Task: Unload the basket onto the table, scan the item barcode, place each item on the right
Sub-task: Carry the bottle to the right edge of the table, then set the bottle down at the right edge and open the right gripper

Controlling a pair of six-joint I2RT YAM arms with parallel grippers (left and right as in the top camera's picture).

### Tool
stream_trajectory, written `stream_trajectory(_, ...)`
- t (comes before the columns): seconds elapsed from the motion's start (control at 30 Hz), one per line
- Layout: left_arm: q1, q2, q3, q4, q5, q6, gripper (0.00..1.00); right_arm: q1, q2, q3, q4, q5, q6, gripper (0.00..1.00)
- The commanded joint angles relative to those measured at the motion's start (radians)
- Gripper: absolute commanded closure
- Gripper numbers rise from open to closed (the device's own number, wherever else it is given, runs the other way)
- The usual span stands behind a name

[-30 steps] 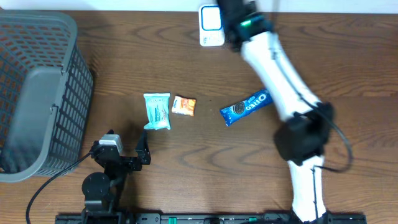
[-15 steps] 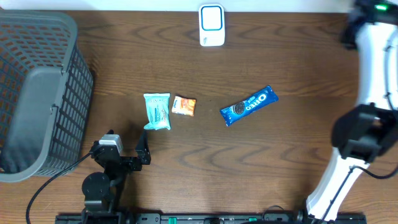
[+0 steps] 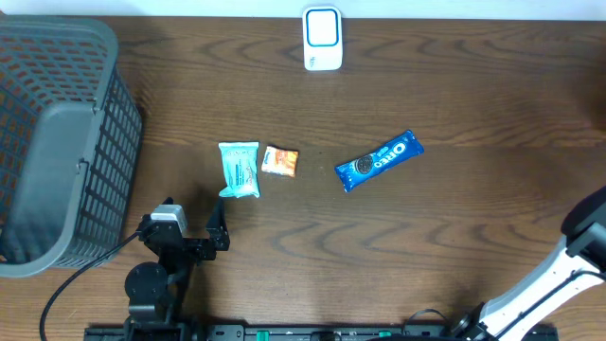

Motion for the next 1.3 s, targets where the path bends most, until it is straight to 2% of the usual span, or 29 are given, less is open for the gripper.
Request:
stream_trajectory(0.0, 0.003, -0.004, -0.014, -0.028, 0.016, 0.02, 0.02, -0.028, 0.008, -0.09, 0.047, -0.031, 0.067, 0.4)
stream_trajectory(0.17, 0.003, -0.004, -0.014, -0.028, 0.016, 0.02, 0.02, -0.064, 0.008, -0.171, 0.1, -0.031, 0.1, 0.4)
stream_trajectory(0.2, 0.003, -0.004, -0.014, -0.028, 0.016, 0.02, 0.02, -0.072, 0.008, -0.181, 0.103, -0.031, 0.103, 0.36)
stream_trajectory(0.53, 0.003, -0.004, -0.014, -0.028, 0.016, 0.02, 0.02, -0.106, 0.008, -0.181, 0.095, -0.031, 0.101, 0.35)
stream_trajectory(0.7, 0.003, -0.004, -0.014, -0.028, 0.016, 0.02, 0.02, -0.114, 0.008, -0.181, 0.084, -0.058, 0.099, 0.25)
stream_trajectory(0.87, 0.003, -0.004, -0.014, -0.028, 0.016, 0.02, 0.02, -0.113, 0.008, -0.181, 0.084, -0.064, 0.099, 0.21)
stream_trajectory(1.0, 0.003, -0.004, -0.014, -0.028, 0.016, 0.02, 0.02, -0.114, -0.008, -0.165, 0.082, -0.167, 0.098, 0.02)
stream_trajectory(1.27, 0.003, -0.004, -0.014, -0.028, 0.016, 0.02, 0.02, -0.115, -0.19, -0.096, 0.021, -0.36, 0.118, 0.01)
